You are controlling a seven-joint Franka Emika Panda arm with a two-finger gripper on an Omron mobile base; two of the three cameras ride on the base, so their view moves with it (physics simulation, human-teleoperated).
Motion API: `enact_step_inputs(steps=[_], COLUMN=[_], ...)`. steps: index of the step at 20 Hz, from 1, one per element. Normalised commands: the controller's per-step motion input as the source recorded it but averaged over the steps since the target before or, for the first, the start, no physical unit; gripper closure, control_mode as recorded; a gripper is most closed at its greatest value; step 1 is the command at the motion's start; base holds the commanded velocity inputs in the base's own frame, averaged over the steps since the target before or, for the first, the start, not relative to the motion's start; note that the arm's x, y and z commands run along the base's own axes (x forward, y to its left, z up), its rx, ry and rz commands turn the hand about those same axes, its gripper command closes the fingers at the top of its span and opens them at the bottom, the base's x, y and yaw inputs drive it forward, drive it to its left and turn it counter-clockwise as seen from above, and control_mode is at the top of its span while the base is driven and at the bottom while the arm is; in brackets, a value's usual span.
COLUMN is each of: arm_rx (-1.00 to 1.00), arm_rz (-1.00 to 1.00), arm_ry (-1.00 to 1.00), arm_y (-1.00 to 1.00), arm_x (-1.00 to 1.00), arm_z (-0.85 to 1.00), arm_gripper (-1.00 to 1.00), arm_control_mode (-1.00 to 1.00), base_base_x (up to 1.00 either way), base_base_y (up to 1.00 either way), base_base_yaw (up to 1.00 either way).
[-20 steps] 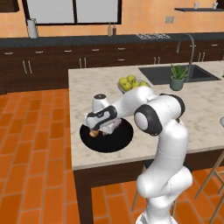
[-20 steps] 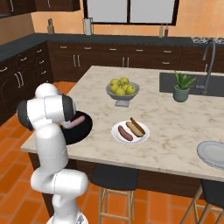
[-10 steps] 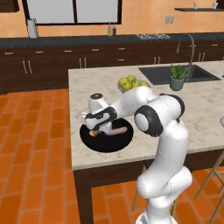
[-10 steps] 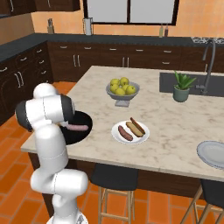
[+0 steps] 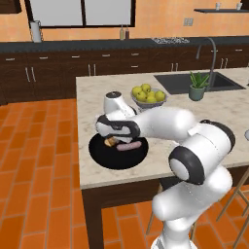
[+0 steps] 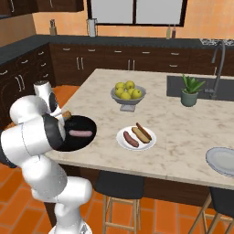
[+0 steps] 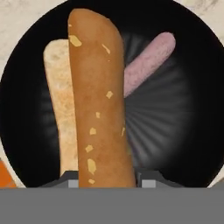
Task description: Place one bun and one sausage from the bowl on each plate.
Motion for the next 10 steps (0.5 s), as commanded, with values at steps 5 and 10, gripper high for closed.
enact_step_inputs(steps=[5,10], arm_rx=[0.00,-0.08], arm_rz=[0.05,0.26], arm_ry=[-0.05,-0.01], arm_y=[-1.00,-1.00], arm_x=[-0.81,-0.24], arm_z=[0.47,0.29], arm_gripper=[1.00,1.00], arm_control_mode=[-1.00,-1.00], base_base_x=[0.00,0.00], base_base_y=[0.00,0.00], base_base_yaw=[0.00,0.00])
